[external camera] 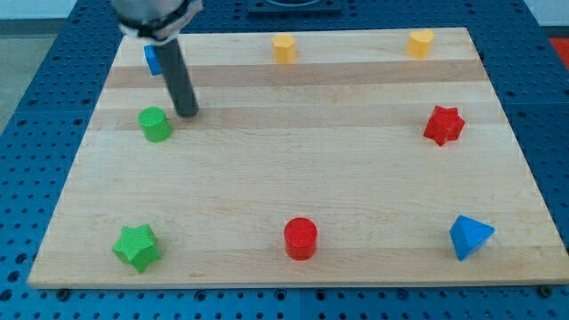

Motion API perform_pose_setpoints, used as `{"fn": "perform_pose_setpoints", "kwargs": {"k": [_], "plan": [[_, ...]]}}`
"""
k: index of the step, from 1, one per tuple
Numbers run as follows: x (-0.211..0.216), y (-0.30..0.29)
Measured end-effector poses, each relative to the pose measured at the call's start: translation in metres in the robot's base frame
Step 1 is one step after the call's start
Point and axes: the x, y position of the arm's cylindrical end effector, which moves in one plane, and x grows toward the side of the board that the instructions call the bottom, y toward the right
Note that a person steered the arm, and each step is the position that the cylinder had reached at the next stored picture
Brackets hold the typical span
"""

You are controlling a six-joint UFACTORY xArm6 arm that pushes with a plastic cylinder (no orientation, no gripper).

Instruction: Slide blue cube towards green circle

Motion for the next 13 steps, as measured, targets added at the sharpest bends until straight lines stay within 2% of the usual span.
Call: {"fn": "perform_pose_setpoints", "kwargs": {"k": [2, 3, 4, 5, 7, 12, 13], "plan": [[-0.009, 0.010], [-0.045, 0.015], [-0.056, 0.015], [-0.105, 0.006], [-0.162, -0.016], [-0.160, -0.110], [-0.138, -0.109]]}}
